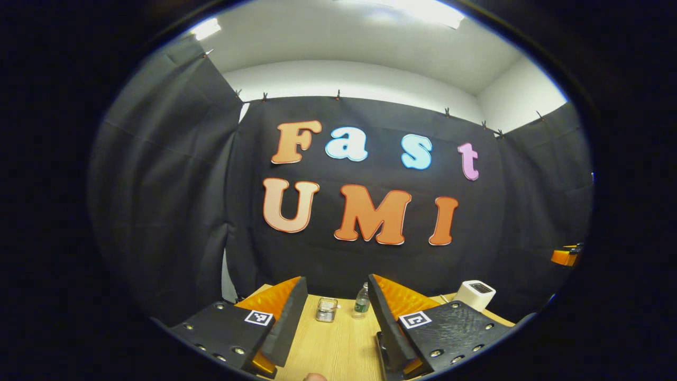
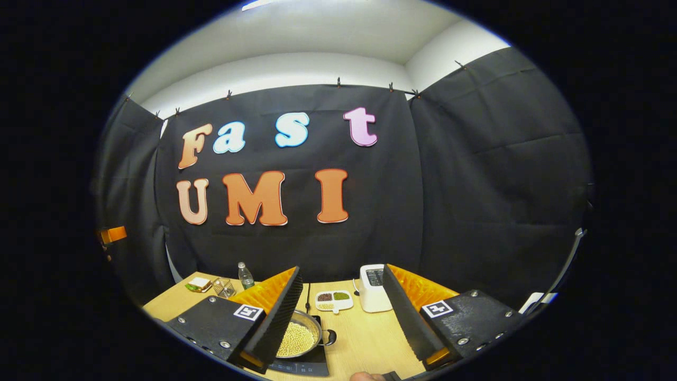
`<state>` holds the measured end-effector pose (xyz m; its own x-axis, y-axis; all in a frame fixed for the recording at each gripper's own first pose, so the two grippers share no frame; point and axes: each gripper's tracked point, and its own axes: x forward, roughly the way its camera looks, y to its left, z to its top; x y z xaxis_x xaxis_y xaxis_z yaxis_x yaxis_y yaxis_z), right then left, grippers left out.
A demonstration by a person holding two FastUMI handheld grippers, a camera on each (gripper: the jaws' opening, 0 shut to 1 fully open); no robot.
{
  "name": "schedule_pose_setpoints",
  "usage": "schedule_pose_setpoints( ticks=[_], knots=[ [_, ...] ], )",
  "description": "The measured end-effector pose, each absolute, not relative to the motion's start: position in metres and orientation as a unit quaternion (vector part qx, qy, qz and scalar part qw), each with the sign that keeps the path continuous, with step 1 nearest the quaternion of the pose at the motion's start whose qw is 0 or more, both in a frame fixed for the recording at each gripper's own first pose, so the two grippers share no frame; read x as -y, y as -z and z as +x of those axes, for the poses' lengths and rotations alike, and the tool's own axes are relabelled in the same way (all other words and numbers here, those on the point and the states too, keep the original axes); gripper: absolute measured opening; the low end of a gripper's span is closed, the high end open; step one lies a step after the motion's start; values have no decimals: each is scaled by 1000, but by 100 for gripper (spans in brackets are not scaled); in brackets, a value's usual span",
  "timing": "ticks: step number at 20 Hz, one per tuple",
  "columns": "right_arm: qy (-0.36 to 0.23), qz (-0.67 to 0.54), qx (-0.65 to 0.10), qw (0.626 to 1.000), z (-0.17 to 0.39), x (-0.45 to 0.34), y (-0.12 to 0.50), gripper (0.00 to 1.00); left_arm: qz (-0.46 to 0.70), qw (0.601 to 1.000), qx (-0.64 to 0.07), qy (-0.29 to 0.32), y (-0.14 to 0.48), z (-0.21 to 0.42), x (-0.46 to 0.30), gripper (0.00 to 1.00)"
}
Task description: First push the handle of the pot to place it horizontally, then grasp the pot with both hands and set it on the induction cooktop.
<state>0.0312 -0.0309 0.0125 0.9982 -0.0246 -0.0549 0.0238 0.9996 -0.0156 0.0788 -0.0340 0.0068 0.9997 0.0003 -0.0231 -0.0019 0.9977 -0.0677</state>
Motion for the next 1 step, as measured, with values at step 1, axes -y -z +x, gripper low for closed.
schedule_pose_setpoints(
  ticks=[1],
  knots=[
    [8,-5,-26,1000,25,28,-15,94,-30,1000,-8,-6,-7,73,30,69]
  ],
)
